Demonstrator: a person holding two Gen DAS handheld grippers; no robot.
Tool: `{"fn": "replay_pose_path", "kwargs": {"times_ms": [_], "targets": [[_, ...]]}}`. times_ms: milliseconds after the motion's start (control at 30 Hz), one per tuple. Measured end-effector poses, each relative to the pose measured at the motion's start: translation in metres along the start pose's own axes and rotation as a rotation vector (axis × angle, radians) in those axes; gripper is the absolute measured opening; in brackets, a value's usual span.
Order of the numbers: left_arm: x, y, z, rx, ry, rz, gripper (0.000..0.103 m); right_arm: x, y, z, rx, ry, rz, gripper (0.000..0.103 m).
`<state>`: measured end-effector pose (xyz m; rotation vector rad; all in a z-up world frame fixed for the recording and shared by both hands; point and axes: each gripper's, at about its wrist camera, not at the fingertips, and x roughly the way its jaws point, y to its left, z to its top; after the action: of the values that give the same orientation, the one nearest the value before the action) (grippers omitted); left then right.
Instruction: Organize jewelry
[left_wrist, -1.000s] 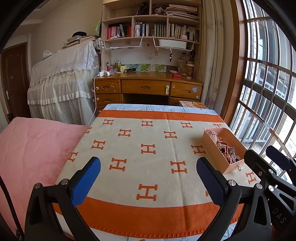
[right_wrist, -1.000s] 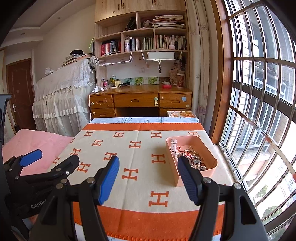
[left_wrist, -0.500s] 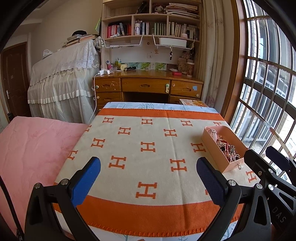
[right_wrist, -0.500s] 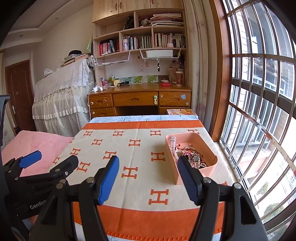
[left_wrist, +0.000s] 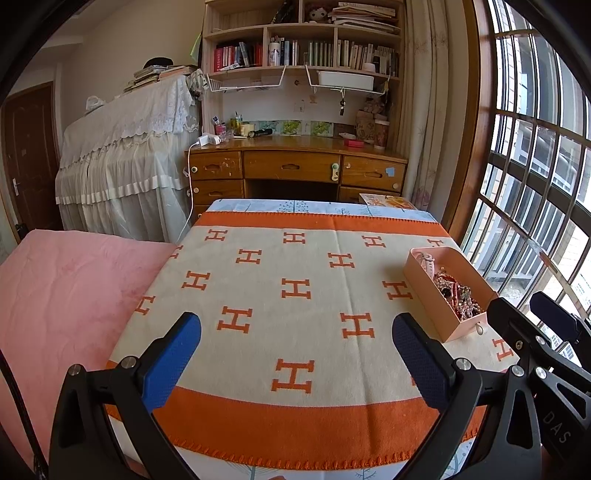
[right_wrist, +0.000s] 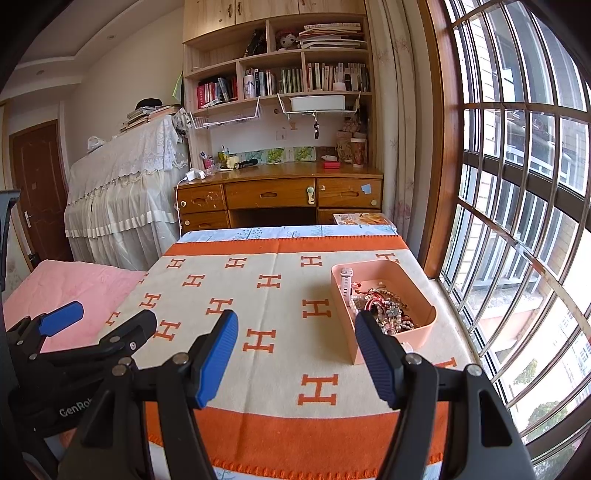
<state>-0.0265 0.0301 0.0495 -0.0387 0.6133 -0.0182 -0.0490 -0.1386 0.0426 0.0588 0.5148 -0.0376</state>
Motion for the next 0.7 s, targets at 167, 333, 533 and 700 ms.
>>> {"fn": "replay_pose_path", "kwargs": {"times_ms": [167, 333, 533, 700], "targets": [[-0.0001, 0.0003, 0.0003, 0.000, 0.001, 0.000, 0.102, -0.0005, 0.0000, 0.0003, 0.001, 0.000, 0.000, 0.066], [-0.0010, 0.0005, -0.0010, 0.000, 0.002, 0.001, 0.102, -0.0001, -0.0005, 0.0013, 0.001, 0.002, 0.001, 0.066], [-0.0017, 0.0009, -0.0012, 0.000, 0.002, 0.003, 0.102, -0.0007, -0.0006, 0.0019, 0.002, 0.002, 0.001, 0.066], [-0.0048, 0.0030, -0.0056, -0.001, -0.002, 0.010, 0.102, -0.0009, 0.0001, 0.0012, 0.001, 0.001, 0.006, 0.066]]}}
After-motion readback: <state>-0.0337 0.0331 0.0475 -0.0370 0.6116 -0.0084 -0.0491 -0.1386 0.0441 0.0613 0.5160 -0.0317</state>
